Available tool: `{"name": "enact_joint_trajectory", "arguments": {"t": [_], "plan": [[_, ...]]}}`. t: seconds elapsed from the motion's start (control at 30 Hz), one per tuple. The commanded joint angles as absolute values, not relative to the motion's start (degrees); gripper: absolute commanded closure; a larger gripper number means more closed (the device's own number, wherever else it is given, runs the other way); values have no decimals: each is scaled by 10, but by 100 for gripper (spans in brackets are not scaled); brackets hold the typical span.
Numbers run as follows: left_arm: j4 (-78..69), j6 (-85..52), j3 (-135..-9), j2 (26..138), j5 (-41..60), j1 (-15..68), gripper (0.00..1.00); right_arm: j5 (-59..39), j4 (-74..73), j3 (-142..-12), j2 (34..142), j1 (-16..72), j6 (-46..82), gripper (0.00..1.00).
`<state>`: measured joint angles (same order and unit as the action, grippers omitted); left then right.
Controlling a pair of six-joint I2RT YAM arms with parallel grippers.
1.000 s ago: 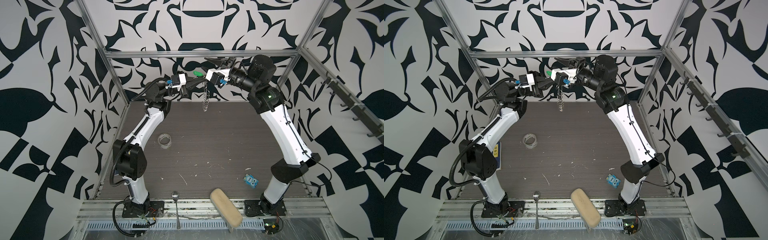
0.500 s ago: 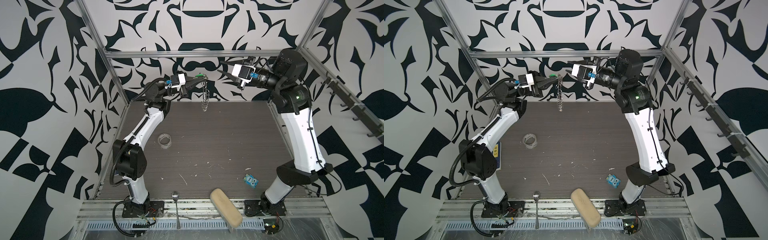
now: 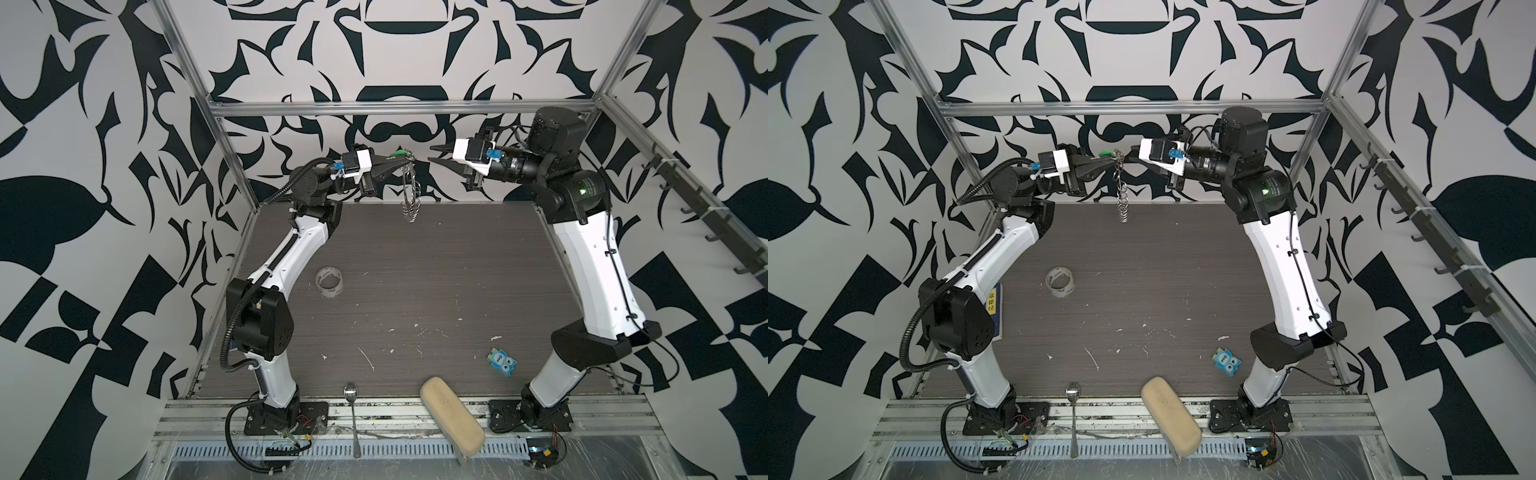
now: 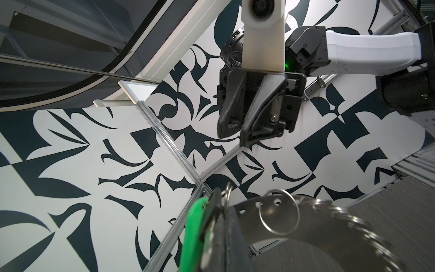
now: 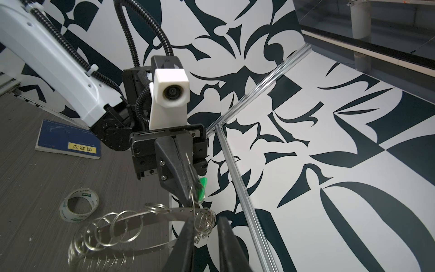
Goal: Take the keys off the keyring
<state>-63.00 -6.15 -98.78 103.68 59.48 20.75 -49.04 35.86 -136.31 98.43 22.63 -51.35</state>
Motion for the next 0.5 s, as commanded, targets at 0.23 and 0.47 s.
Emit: {"name": "enact_joint_trajectory", "arguments": {"t": [0.23, 0.47], "plan": [[-679, -84, -965, 1027, 597, 207, 100, -473, 358, -1357, 995, 242, -533, 76], [-680, -84, -958, 1023, 598, 208, 100, -461, 365, -1358, 1006, 252, -540, 78]]}}
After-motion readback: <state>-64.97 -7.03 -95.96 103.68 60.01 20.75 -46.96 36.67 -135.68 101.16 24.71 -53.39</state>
